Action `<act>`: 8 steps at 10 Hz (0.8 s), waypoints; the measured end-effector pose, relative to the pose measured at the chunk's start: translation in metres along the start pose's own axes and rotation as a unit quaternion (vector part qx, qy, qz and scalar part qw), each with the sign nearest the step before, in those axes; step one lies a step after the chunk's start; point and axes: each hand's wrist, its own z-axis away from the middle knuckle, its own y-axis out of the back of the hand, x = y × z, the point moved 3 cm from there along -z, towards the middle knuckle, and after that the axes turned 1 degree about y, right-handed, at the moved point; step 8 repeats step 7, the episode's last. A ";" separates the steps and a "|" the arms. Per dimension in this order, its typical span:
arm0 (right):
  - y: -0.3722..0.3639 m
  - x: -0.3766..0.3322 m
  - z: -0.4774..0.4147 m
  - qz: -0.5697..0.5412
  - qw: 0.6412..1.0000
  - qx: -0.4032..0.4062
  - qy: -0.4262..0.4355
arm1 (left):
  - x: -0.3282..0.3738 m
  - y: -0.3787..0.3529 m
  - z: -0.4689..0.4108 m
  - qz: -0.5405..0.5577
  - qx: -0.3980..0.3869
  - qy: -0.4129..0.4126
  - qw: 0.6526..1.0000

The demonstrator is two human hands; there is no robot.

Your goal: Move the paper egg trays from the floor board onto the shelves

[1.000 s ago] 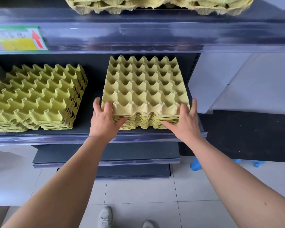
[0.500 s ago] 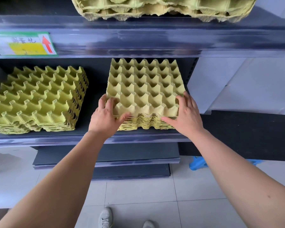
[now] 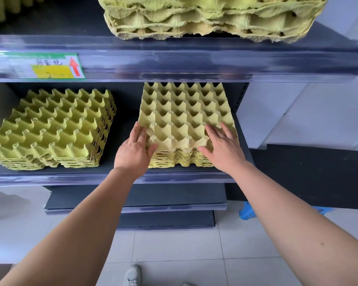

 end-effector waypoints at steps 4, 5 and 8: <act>-0.005 -0.020 0.010 0.006 0.998 0.060 0.035 | 0.018 0.011 0.004 -0.012 -0.014 -0.037 0.999; -0.003 -0.019 0.009 0.026 0.999 0.033 0.034 | 0.017 0.012 0.004 -0.012 -0.042 -0.040 0.998; 0.018 -0.036 0.012 0.017 1.000 0.012 0.000 | 0.021 0.029 0.007 -0.035 -0.081 -0.062 0.994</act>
